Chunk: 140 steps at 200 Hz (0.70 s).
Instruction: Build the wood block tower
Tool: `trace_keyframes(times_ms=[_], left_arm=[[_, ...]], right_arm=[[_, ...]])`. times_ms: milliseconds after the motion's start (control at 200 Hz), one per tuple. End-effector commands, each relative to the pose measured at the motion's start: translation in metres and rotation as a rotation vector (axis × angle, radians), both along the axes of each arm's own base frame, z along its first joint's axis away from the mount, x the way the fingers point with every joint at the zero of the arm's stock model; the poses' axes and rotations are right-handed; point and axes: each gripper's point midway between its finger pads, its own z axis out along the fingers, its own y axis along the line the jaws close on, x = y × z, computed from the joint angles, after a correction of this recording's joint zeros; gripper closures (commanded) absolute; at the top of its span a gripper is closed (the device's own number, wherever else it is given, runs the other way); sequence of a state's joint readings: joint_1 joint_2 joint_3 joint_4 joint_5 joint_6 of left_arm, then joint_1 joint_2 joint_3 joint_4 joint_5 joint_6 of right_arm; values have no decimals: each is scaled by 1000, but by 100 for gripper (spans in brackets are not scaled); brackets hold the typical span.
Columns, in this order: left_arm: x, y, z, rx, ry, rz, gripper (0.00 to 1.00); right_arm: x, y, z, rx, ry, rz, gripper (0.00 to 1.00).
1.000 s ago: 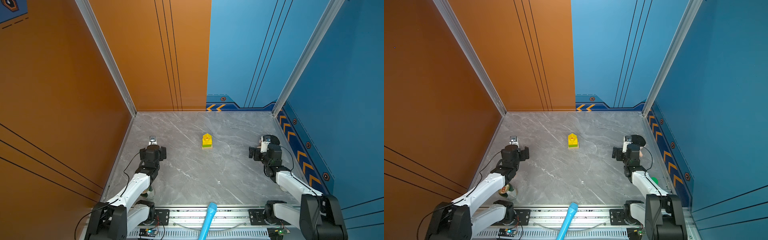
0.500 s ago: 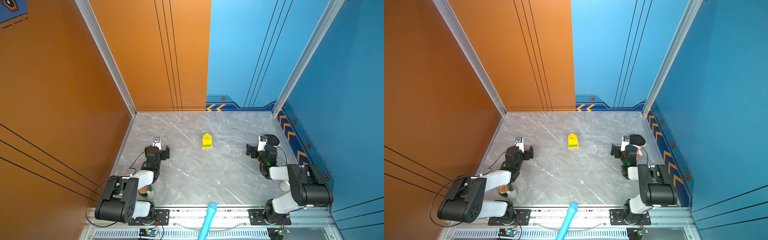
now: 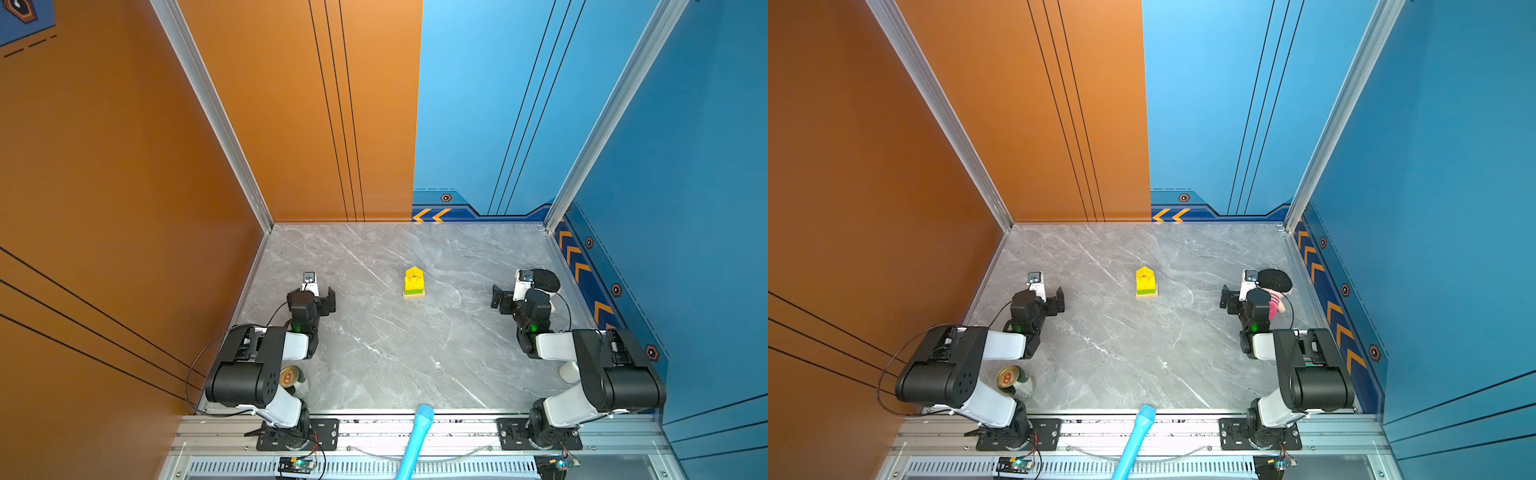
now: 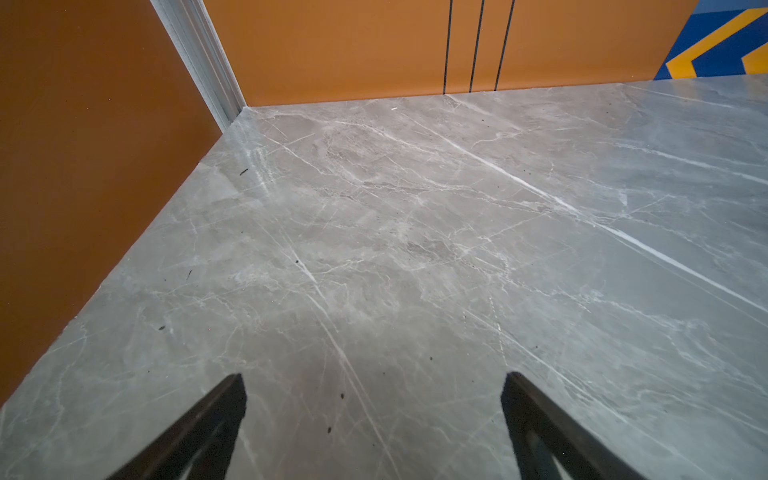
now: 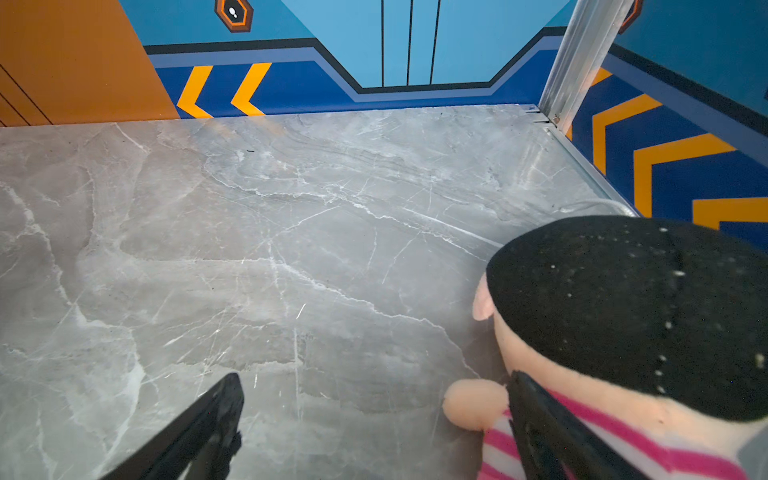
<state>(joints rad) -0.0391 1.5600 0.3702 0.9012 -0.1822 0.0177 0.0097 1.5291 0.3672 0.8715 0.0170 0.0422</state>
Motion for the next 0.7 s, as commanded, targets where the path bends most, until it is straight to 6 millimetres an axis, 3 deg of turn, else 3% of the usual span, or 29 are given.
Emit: trace_keyframes(times_ms=[0, 696], left_arm=[[4, 2, 6, -17, -19, 13, 3], [4, 1, 7, -17, -21, 11, 2]], right_arm=[[3, -8, 2, -13, 2, -56, 0], [4, -9, 3, -11, 3, -56, 0]])
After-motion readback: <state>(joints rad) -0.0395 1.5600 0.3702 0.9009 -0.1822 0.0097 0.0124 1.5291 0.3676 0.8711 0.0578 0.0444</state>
